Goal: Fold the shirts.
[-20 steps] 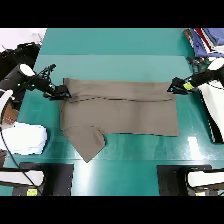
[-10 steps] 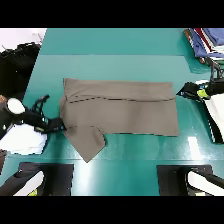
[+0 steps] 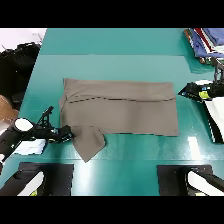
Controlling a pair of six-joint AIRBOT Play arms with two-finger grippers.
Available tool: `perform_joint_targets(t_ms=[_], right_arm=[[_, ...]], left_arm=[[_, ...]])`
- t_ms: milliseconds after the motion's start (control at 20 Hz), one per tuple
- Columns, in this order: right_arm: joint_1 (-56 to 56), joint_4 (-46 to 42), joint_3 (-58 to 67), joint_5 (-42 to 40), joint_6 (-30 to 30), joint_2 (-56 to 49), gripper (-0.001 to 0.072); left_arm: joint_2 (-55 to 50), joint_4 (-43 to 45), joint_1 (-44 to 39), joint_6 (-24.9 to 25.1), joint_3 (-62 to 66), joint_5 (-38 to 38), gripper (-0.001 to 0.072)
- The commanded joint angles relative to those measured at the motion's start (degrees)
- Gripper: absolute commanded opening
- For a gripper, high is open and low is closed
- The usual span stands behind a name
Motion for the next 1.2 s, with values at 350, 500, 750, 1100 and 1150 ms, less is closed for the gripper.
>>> perform_joint_targets(t_ms=[350, 500, 750, 1100, 1150], right_arm=[[-12.9, -7.37, -18.88, 9.64, -0.46, 8.17, 0.0393], [-22.01, -4.52, -26.82, 10.34, -0.57, 10.05, 0.0495], [-23.02, 6.73, -33.05, 5.14, -3.8, 5.6, 0.045], [-10.03, 6.03, -26.86, 1.55, -3.78, -0.35, 0.0046], [-9.03, 4.22, -26.03, 2.19, -3.76, 0.9, 0.0017]], left_arm=[[0.33, -3.8, -2.93, 3.45, 10.16, -3.87, 0.0028], [0.31, -3.8, -2.93, 3.45, 11.1, -2.56, 0.0028], [0.31, -3.8, -2.93, 3.45, 11.1, -2.38, 0.0028], [0.46, -1.03, -2.91, 2.99, 11.1, -5.53, 0.0027], [1.01, -0.39, -2.93, 2.69, 11.1, -6.8, 0.0026]])
